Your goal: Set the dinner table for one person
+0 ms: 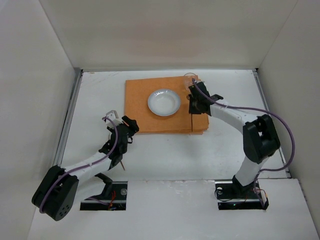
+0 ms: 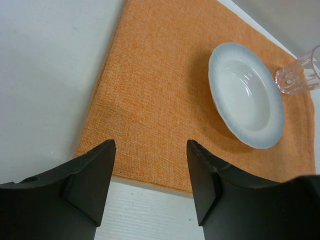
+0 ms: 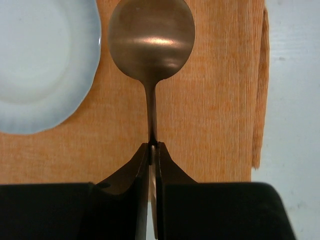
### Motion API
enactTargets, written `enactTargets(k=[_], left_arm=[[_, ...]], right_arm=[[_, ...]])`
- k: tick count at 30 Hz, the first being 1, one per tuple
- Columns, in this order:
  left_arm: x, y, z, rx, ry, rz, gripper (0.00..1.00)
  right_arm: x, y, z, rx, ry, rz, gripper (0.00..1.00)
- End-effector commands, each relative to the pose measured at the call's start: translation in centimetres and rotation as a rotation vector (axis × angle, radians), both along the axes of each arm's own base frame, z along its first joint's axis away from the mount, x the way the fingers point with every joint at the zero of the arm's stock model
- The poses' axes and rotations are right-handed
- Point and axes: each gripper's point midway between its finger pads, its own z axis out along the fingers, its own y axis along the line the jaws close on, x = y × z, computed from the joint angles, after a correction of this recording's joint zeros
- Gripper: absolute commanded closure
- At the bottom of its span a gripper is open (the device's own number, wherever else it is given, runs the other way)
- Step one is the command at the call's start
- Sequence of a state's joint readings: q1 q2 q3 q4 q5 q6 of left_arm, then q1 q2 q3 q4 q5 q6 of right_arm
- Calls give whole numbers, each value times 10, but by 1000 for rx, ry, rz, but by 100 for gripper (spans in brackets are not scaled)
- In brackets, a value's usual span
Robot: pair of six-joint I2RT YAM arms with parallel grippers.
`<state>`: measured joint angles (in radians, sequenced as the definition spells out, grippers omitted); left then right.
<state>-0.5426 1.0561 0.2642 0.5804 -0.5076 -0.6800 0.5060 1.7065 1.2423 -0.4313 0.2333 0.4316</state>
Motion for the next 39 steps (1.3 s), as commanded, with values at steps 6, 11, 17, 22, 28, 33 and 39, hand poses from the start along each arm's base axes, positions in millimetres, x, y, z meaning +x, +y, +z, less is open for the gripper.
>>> enactTargets(k=[6, 11, 17, 22, 28, 33, 39], left_arm=[[9, -7, 16, -44, -46, -3, 44], [11, -9, 14, -47, -45, -7, 44], [11, -6, 14, -47, -45, -2, 44], [10, -7, 16, -48, -52, -1, 44], [10, -8, 15, -42, -47, -5, 44], [10, -2, 18, -33, -51, 12, 44], [11, 5, 17, 10, -25, 46, 45]], right_arm=[[61, 6, 9, 52, -61, 56, 96], [66, 5, -12, 59, -21, 50, 96], [65, 4, -26, 44, 5, 43, 93], [68, 0, -31, 39, 0, 21, 88], [68, -4, -34, 23, -4, 6, 76], [66, -5, -24, 33, -25, 1, 72], [57, -11, 37, 114, -180, -63, 61]])
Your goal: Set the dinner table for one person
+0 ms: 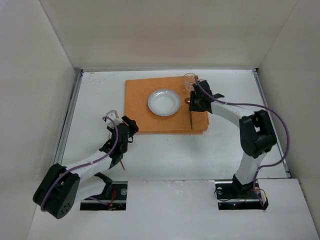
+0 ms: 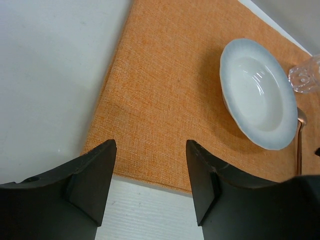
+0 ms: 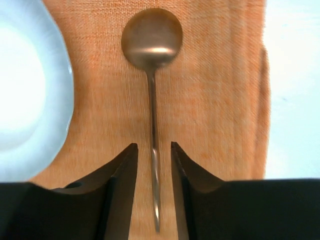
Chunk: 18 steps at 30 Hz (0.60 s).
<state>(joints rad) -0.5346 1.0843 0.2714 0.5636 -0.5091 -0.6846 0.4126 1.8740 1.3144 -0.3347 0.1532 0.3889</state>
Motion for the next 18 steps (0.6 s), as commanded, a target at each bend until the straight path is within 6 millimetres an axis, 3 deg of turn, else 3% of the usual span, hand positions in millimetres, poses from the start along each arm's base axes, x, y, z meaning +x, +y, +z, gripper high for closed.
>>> enactTargets(k=[1, 5, 7, 8, 9, 11, 12, 15, 18], left_arm=[[11, 3, 26, 4, -58, 41, 45], [11, -1, 27, 38, -39, 52, 49], [11, -5, 28, 54, -19, 50, 61], [11, -6, 28, 60, -3, 48, 71], [10, -7, 29, 68, 20, 42, 82], [5, -7, 27, 80, 56, 40, 89], [3, -5, 28, 86, 75, 45, 90], [-11, 7, 26, 111, 149, 64, 90], [-34, 36, 20, 147, 244, 127, 79]], right_arm=[[6, 1, 80, 98, -234, -60, 58], [-21, 8, 108, 158, -367, -66, 51], [-37, 10, 113, 179, -424, -63, 54], [-43, 10, 112, 183, -437, -63, 60], [-52, 12, 110, 196, -449, -61, 74], [-65, 15, 106, 219, -450, -59, 95], [-72, 17, 103, 235, -451, -58, 99], [-86, 26, 97, 274, -454, -46, 100], [-92, 36, 96, 308, -484, -23, 89]])
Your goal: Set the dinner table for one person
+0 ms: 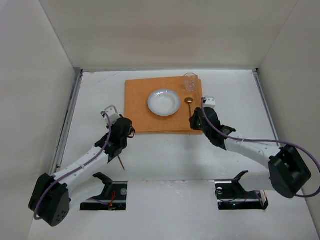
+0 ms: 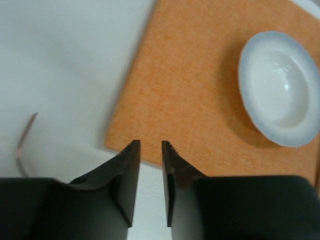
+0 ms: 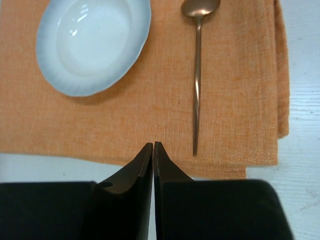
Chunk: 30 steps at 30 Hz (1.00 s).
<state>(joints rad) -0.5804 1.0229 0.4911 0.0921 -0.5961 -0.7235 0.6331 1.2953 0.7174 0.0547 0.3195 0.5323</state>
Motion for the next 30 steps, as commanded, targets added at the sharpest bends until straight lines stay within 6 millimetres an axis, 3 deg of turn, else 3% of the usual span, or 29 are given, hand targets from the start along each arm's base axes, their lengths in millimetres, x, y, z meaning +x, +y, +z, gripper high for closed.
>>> enactTargets(k=[1, 5, 11, 24, 30], left_arm=[[-33, 41, -7, 47, 142, 114, 75], [-74, 70, -27, 30, 308, 221, 66], [-113, 75, -55, 89, 509, 248, 66], [-119, 61, -87, 98, 599, 209, 68], [-119, 59, -98, 97, 623, 199, 73]], right_arm=[[7, 17, 32, 126, -138, -8, 85], [-3, 31, 28, 154, -136, 33, 76], [-10, 37, 24, 169, -135, 55, 73], [-12, 41, 18, 174, -114, 78, 72], [-12, 41, 18, 171, -113, 78, 72]])
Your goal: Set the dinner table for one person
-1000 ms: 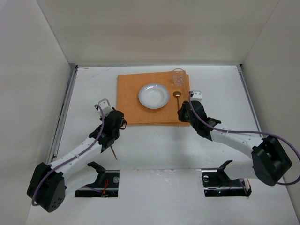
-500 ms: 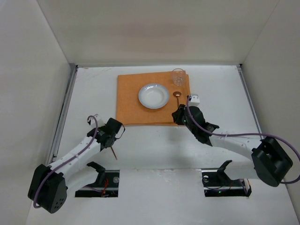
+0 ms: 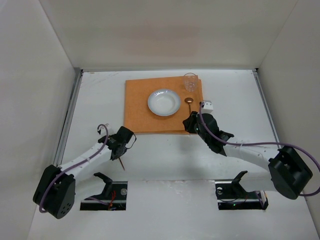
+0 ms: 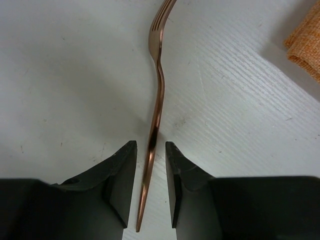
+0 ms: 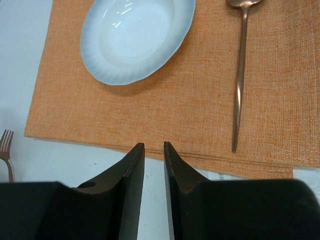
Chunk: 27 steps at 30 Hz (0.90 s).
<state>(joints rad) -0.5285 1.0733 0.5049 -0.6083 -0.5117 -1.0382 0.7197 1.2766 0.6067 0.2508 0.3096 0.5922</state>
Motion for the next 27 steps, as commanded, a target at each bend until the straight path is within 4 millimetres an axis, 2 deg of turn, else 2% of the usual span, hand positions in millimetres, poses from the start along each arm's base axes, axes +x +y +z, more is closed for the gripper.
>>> enactTargets(k=[1, 7, 14, 17, 22, 24, 27], left_arm=[[-5, -3, -9, -7, 34, -14, 74], [-7, -1, -15, 16, 57, -15, 79], [-1, 0, -7, 14, 25, -20, 93], [14, -5, 11, 20, -46, -65, 95], [45, -14, 59, 60, -179, -171, 95], [64, -23, 76, 72, -211, -235, 95], [101, -50, 104, 95, -275, -354, 94]], right_arm=[[6, 9, 20, 54, -52, 7, 72], [5, 5, 20, 58, -54, 2, 72], [6, 2, 20, 58, -54, -5, 72], [7, 1, 23, 64, -63, -10, 71], [9, 0, 19, 59, -51, -11, 72], [10, -3, 18, 58, -53, -20, 71], [12, -7, 17, 63, -47, -34, 71]])
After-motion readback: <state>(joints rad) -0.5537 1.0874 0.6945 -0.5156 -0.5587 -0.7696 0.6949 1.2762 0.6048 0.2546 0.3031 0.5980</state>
